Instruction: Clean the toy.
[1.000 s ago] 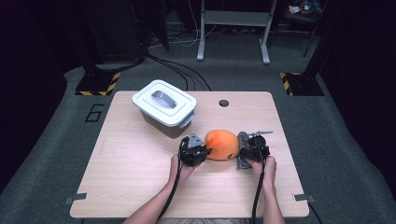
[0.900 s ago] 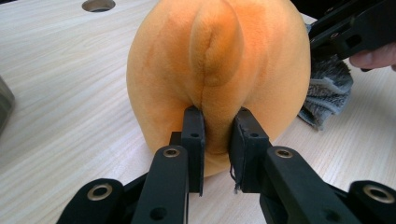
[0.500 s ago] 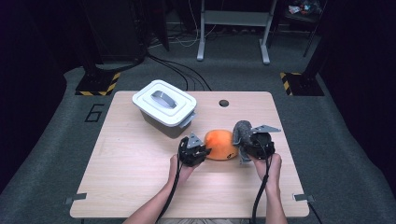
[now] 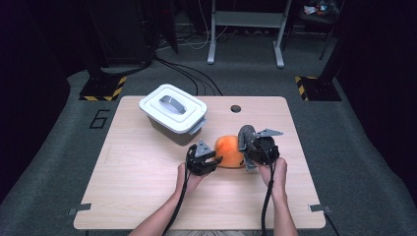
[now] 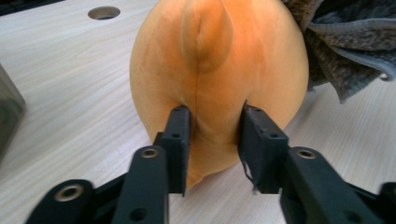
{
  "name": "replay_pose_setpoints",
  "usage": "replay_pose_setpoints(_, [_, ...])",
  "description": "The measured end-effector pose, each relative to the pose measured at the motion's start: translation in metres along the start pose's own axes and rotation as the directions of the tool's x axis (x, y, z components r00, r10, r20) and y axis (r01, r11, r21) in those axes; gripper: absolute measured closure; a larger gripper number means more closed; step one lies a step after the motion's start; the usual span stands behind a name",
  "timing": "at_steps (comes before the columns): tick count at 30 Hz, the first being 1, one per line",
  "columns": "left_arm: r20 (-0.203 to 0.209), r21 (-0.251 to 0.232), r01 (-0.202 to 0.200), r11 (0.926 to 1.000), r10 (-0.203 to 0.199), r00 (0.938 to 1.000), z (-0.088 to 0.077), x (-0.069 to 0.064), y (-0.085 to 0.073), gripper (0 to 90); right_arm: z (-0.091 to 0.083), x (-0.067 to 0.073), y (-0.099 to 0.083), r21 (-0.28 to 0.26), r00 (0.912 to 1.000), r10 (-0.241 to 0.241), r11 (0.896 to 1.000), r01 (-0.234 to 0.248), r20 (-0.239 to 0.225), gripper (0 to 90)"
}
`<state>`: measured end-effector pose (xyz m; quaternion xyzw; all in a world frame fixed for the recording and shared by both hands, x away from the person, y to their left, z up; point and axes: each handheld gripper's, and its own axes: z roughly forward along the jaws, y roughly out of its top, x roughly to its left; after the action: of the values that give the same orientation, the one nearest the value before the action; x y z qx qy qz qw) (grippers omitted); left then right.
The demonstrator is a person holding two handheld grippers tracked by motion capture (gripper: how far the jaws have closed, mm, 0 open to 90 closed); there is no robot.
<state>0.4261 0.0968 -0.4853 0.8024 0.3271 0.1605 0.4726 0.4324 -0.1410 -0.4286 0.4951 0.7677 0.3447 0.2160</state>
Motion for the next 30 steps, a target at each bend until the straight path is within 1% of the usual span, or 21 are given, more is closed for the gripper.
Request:
replay_pose_setpoints(1, [-0.02,0.014,-0.017,0.9998,0.017,0.9997,0.001,0.0,0.0,53.7,0.002,-0.002,0.001,0.004,0.9999,0.005,1.0,-0.005,0.009,68.6])
replay_pose_setpoints(2, [-0.018,0.026,-0.033,0.9991,0.033,0.9993,0.002,0.001,0.0,51.2,0.003,-0.002,0.001,0.007,1.0,0.001,1.0,-0.001,0.01,68.6])
replay_pose_setpoints(3, [-0.029,0.028,-0.036,0.999,0.036,0.9989,0.003,0.001,0.0,49.0,0.003,-0.003,0.002,0.008,1.0,0.003,1.0,-0.003,0.006,68.6])
replay_pose_setpoints(4, [-0.024,0.03,-0.043,0.9986,0.044,0.9988,0.004,0.001,0.001,47.4,0.004,-0.004,0.002,0.006,1.0,0.004,1.0,-0.004,0.006,68.6])
replay_pose_setpoints(6, [-0.025,0.02,-0.044,0.9988,0.044,0.9987,0.005,0.001,0.0,49.1,0.005,-0.004,0.002,0.008,1.0,0.004,1.0,-0.004,0.006,68.6])
replay_pose_setpoints(7, [-0.029,0.019,-0.061,0.998,0.061,0.9977,0.007,0.001,0.001,49.1,0.005,-0.005,0.002,0.01,1.0,0.003,1.0,-0.003,0.003,68.6])
replay_pose_setpoints(9, [-0.027,0.021,-0.085,0.9962,0.085,0.996,0.009,0.0,0.001,55.9,0.006,-0.006,0.002,0.007,1.0,0.006,1.0,-0.006,0.002,68.6])
replay_pose_setpoints(10, [-0.03,0.019,-0.087,0.996,0.088,0.9957,0.01,-0.001,0.001,64.4,0.006,-0.006,0.002,0.012,0.9999,0.013,1.0,-0.013,-0.001,68.6])
replay_pose_setpoints(11, [-0.026,0.022,-0.092,0.9955,0.092,0.9954,0.01,-0.001,0.001,67.4,0.007,-0.008,0.002,0.005,1.0,0.002,1.0,-0.002,-0.002,68.6])
replay_pose_setpoints(12, [-0.028,0.017,-0.089,0.9959,0.09,0.9956,0.01,-0.002,0.001,71.5,0.006,-0.008,0.001,0.006,0.9999,0.011,1.0,-0.011,0.0,68.6])
replay_pose_setpoints(13, [-0.028,0.017,-0.089,0.9959,0.09,0.9956,0.01,-0.002,0.001,74.7,0.006,-0.009,0.001,0.0,1.0,0.006,1.0,-0.006,-0.004,68.6])
replay_pose_setpoints(15, [-0.031,0.015,-0.085,0.9963,0.085,0.9959,0.008,-0.002,0.002,78.5,0.003,-0.01,0.0,-0.012,0.9999,0.011,1.0,-0.011,-0.005,68.7])
replay_pose_setpoints(17, [-0.031,0.016,-0.086,0.9962,0.086,0.9958,0.007,-0.003,0.003,80.3,0.001,-0.01,0.0,-0.019,0.9999,0.014,1.0,-0.014,-0.004,68.7])
replay_pose_setpoints(19, [-0.008,0.021,-0.078,0.9968,0.078,0.9969,0.003,-0.004,0.007,80.8,-0.009,-0.008,0.001,-0.042,1.0,0.009,0.999,-0.008,0.004,68.7])
replay_pose_setpoints(20, [-0.006,0.011,-0.07,0.9975,0.07,0.9975,0.001,-0.004,0.008,80.9,-0.012,-0.007,0.002,-0.053,0.9999,0.015,0.999,-0.015,0.001,68.8])
replay_pose_setpoints(22, [0.017,0.021,-0.056,0.9982,0.056,0.9983,-0.002,-0.005,0.012,80.9,-0.019,-0.004,0.005,-0.073,0.9999,-0.004,0.997,0.003,-0.016,68.8])
replay_pose_setpoints(24, [0.038,0.033,-0.047,0.9984,0.046,0.9982,-0.004,-0.007,0.014,80.9,-0.026,0.002,0.009,-0.093,0.9995,-0.026,0.995,0.024,-0.018,68.7])
replay_pose_setpoints(25, [0.038,0.033,-0.047,0.9984,0.046,0.9982,-0.004,-0.007,0.014,80.8,-0.026,0.002,0.009,-0.093,0.9995,-0.026,0.995,0.024,-0.018,68.7])
replay_pose_setpoints(26, [0.038,0.03,-0.041,0.9987,0.04,0.9985,-0.004,-0.008,0.014,80.7,-0.032,0.01,0.013,-0.113,0.9979,-0.052,0.992,0.047,-0.038,68.7])
replay_pose_setpoints(28, [0.038,0.032,-0.046,0.9984,0.045,0.9983,-0.004,-0.01,0.014,80.5,-0.033,0.014,0.014,-0.113,0.9975,-0.058,0.992,0.053,-0.04,68.7])
replay_pose_setpoints(30, [0.042,0.033,-0.04,0.9987,0.038,0.9984,-0.004,-0.01,0.014,80.5,-0.033,0.025,0.017,-0.121,0.9939,-0.095,0.989,0.088,-0.055,68.6])
